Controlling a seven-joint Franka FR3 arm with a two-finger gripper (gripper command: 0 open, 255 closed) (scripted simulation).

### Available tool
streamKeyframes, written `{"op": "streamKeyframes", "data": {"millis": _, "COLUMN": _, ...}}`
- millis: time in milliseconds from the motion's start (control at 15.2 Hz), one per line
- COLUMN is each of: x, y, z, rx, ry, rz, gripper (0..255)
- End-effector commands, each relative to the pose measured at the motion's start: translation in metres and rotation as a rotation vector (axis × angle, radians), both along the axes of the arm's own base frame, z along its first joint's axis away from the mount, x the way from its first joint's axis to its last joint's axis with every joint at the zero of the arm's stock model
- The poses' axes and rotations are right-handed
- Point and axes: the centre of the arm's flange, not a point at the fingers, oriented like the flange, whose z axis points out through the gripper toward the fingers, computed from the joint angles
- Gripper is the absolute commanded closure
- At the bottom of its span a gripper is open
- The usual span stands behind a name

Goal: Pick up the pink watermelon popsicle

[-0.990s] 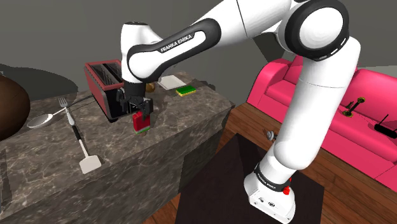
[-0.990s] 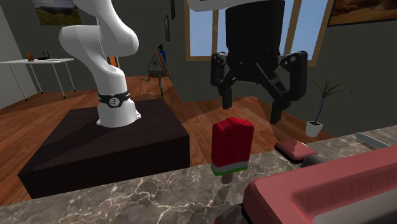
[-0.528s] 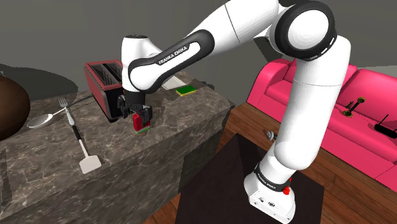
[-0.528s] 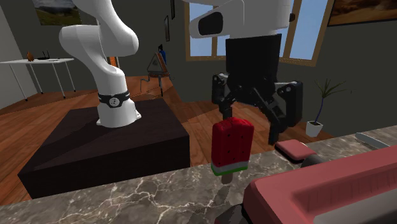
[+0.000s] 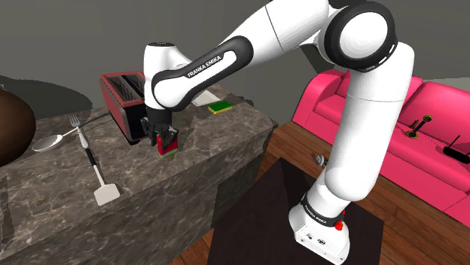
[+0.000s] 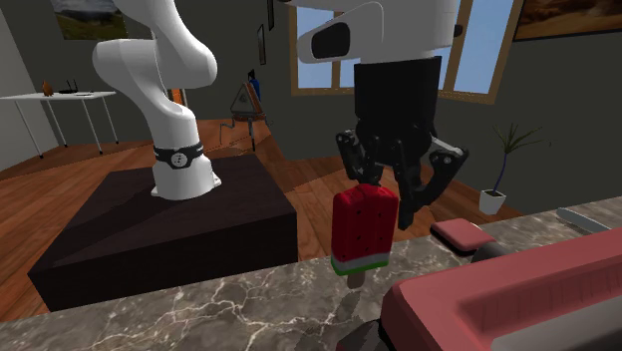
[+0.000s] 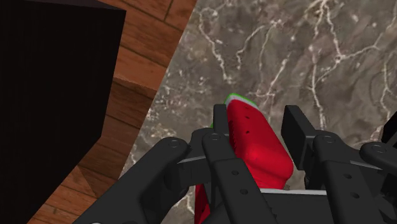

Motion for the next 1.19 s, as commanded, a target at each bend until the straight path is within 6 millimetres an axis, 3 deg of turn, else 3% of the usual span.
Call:
{"op": "streamKeyframes", "data": {"millis": 0, "x": 0.000, "y": 0.000, "z": 0.000, "rx": 0.000, "ry": 0.000, "rz": 0.000, "gripper": 255}}
{"op": "streamKeyframes", "data": {"millis": 132, "x": 0.000, "y": 0.000, "z": -0.001, "rx": 0.000, "ry": 0.000, "rz": 0.000, "gripper": 255}}
{"op": "streamKeyframes", "data": {"millis": 1122, "x": 0.000, "y": 0.000, "z": 0.079, "rx": 0.000, "ry": 0.000, "rz": 0.000, "gripper": 255}}
